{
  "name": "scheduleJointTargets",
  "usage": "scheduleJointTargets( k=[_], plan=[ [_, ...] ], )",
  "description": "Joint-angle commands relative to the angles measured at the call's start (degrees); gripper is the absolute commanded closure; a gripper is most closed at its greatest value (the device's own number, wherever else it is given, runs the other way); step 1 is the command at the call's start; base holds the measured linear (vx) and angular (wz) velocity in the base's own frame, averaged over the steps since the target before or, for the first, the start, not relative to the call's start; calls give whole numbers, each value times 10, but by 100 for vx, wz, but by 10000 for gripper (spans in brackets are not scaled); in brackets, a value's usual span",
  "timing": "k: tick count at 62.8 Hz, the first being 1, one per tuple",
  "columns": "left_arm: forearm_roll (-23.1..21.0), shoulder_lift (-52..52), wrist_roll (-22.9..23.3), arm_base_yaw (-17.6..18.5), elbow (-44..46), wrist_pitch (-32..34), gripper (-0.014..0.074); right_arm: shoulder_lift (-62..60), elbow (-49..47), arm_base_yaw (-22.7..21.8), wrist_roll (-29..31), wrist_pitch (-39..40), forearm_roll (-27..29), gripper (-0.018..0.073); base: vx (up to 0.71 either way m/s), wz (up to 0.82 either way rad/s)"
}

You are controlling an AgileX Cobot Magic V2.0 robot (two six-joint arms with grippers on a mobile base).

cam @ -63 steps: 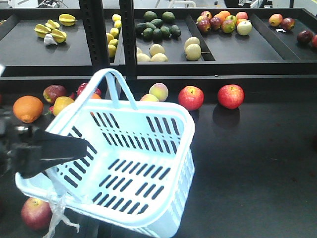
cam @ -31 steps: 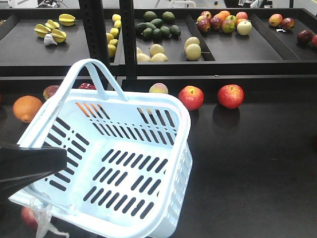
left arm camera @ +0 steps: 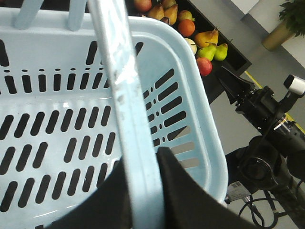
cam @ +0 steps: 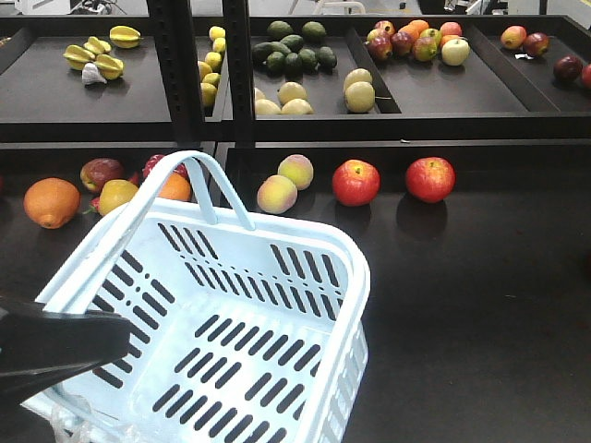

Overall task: Pick three apples into basket with both arms
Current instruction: 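Hold the basket in the left gripper while the base backs away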

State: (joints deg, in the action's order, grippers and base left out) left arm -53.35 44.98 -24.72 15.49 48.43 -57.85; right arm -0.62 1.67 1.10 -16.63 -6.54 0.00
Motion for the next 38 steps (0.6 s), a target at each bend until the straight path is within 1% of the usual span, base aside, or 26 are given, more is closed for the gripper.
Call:
scheduleJointTargets(
  k=[1, 38],
  plan=[
    [-41, -5, -2, 2, 17, 31, 604, -6, 8, -4, 3, 40, -4, 564, 0, 0],
    [-42, -5, -2, 2, 17, 28, 604, -6, 8, -4, 3, 40, -4, 564, 0, 0]
  ],
)
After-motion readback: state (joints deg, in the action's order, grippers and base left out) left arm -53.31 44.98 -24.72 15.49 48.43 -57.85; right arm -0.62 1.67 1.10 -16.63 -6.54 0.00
